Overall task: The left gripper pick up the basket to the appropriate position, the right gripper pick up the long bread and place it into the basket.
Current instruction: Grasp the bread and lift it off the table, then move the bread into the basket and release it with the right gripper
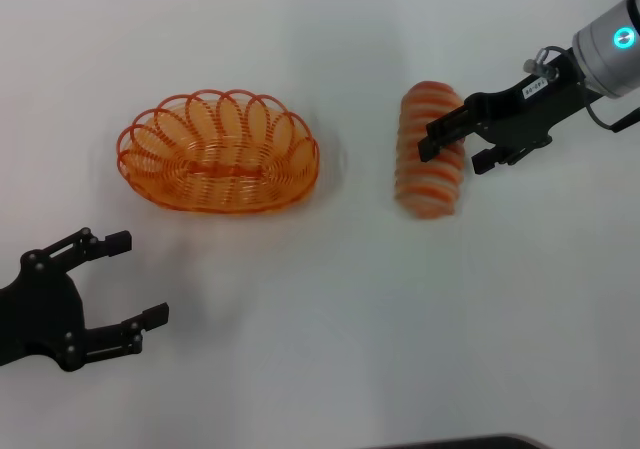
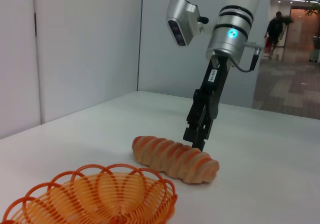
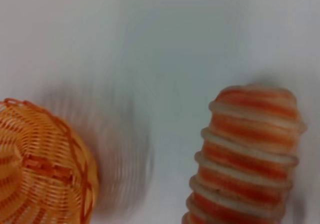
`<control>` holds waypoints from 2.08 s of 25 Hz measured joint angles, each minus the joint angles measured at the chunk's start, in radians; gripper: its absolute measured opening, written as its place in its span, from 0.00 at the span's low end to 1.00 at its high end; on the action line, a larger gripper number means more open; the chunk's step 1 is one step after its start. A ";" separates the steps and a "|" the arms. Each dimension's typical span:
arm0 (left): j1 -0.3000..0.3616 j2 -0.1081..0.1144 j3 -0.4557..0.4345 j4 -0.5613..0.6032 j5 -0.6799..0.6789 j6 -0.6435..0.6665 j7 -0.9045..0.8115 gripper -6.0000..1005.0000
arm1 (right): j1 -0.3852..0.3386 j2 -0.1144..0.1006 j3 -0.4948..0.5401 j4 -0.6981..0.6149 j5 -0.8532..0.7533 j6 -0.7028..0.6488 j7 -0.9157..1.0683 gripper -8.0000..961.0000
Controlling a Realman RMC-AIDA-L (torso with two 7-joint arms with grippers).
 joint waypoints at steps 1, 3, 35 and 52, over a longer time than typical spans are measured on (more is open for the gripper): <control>0.000 0.000 -0.001 0.000 0.000 0.001 0.000 0.90 | 0.001 0.002 -0.001 0.002 -0.004 0.007 0.002 0.95; 0.001 0.001 -0.001 0.000 0.000 0.001 0.001 0.90 | 0.005 0.005 -0.002 0.011 -0.014 0.022 0.003 0.95; 0.001 0.000 -0.002 -0.004 -0.002 -0.006 0.002 0.90 | 0.040 0.042 0.001 0.064 -0.023 0.163 -0.008 0.73; -0.005 0.004 -0.023 -0.039 -0.009 -0.050 -0.015 0.90 | -0.033 0.105 0.008 -0.204 0.174 0.203 -0.501 0.55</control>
